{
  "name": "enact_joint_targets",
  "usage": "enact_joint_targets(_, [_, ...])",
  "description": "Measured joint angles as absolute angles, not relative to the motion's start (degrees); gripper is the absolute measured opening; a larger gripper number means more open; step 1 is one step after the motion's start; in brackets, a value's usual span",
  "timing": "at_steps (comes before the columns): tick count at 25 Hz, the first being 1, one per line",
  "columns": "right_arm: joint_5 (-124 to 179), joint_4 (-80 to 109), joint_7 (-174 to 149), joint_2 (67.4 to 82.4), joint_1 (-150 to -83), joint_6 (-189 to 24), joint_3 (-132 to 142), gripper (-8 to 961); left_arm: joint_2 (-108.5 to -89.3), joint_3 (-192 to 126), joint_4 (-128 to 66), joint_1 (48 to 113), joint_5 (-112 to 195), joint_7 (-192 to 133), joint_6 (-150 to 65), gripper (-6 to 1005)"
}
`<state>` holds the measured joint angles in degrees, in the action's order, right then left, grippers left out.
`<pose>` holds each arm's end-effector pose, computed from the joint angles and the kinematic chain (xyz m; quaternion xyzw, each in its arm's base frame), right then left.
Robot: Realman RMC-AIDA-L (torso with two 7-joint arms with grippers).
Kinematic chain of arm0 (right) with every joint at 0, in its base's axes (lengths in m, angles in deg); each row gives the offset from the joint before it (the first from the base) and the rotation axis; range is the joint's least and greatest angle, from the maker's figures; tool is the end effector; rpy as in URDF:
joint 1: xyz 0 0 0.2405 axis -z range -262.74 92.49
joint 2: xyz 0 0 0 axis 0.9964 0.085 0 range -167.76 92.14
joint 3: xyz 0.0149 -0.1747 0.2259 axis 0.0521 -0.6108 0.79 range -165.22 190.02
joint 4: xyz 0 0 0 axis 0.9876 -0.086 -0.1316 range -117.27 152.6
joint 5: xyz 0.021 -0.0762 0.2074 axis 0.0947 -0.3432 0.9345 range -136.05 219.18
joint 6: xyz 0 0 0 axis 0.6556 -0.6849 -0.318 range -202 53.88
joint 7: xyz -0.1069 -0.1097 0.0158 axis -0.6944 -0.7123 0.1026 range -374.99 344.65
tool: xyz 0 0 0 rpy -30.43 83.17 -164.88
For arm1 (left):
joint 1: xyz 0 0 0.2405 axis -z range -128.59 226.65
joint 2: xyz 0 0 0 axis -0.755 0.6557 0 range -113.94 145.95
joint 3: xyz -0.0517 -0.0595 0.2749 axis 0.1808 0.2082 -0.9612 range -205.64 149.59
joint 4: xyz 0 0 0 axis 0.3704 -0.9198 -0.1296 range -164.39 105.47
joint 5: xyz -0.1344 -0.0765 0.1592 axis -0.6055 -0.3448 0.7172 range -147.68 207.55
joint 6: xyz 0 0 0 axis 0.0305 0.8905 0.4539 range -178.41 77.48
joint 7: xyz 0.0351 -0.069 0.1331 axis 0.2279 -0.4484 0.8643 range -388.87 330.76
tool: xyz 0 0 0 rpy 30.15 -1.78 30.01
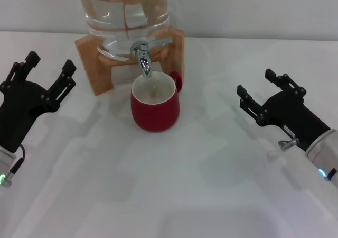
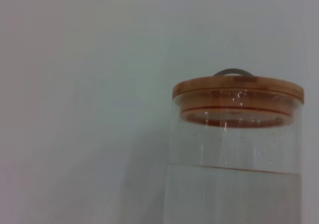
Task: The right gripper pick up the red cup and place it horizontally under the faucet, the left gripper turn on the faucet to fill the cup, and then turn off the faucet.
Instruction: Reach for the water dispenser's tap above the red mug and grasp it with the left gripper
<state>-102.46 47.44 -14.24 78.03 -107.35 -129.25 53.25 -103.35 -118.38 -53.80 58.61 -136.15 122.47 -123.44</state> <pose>0.2842 0.3483 -0.1008 -0.8159 0.1455 0.2978 0.4737 -0.3465 0.3020 -0.0223 -0.7293 -0.2065 -0.4020 0.5137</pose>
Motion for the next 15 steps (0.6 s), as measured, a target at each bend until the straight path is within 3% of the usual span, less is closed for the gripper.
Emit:
enact_joint_targets(2, [-102.5,47.4,-14.2,78.03,-107.2,-129.7,53.2,546,-103.35,-118.4,-53.8,58.6,-136.1,122.5,-123.9,860])
enact_joint_targets(7, [-102.3,47.3,-13.6,78.05,-106.8,-132.0,52.4,744,-103.35,-118.2,-54.0,58.5,-136.1,122.5,-125.2,860])
enact_joint_targets(15, [-102.2,47.3,-12.3,78.22,-107.0,-132.2,52.1,734,-103.21,-118.4,-56.5,59.7,-135.1,122.2,-124.2,860])
